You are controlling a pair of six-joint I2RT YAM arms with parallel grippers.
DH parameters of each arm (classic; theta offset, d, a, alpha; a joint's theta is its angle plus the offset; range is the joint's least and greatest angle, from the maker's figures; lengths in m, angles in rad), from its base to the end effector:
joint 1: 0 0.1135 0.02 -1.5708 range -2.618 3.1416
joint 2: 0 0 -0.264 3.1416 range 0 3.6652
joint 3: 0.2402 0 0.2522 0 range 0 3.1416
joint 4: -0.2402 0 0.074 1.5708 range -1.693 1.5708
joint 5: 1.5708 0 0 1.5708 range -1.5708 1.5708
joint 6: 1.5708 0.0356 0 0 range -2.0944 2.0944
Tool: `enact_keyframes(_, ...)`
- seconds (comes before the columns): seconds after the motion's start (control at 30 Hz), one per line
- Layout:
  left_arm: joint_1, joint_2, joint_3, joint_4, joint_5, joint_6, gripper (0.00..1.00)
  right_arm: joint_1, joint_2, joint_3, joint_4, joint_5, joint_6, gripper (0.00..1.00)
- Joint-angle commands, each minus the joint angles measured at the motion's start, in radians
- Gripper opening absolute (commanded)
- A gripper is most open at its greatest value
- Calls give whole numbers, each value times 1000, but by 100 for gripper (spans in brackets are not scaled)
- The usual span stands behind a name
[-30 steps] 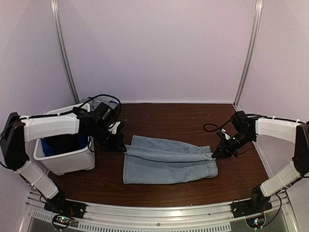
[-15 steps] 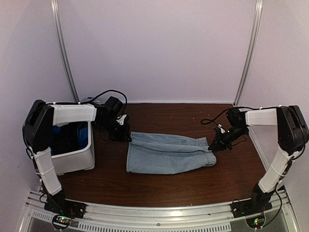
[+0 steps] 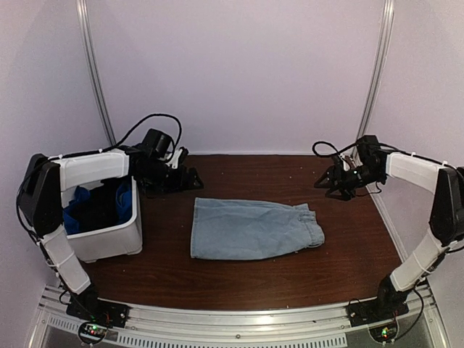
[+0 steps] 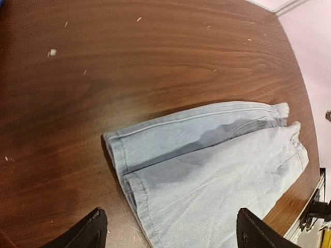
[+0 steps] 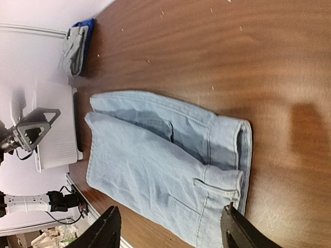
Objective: Fold and stack the mixed laundry pile
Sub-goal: Fold the flattened skirt at the center of the board, then move the rectangle-folded skirt to the center of the board.
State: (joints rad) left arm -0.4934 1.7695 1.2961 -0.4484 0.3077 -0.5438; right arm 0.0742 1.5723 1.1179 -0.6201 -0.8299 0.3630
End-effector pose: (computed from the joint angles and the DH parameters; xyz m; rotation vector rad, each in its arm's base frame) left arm 0.3320 -0.1908 0.2280 0.0705 2.6185 -0.7885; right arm 0.3107 0.0494 0.2377 0.0860 2.5852 1.2468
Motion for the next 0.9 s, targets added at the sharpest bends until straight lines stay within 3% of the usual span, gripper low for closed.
enact_keyframes(0.0,-61,-37,18,69,14,166,89,12,42,109,-23,74,-111,64)
enact_keyframes(0.27,-207,116,72,32,42,229,83,142,282,294,29,-1,-133,55)
enact_keyframes(0.47,-242,196,29,23,40,218,77,213,431,304,1,41,-173,50)
enact_keyframes(0.67,-257,151,-97,22,41,248,75,244,400,150,13,96,-211,50)
enact_keyframes(0.87,-338,27,-307,22,70,258,74,300,228,-53,-14,93,-227,50)
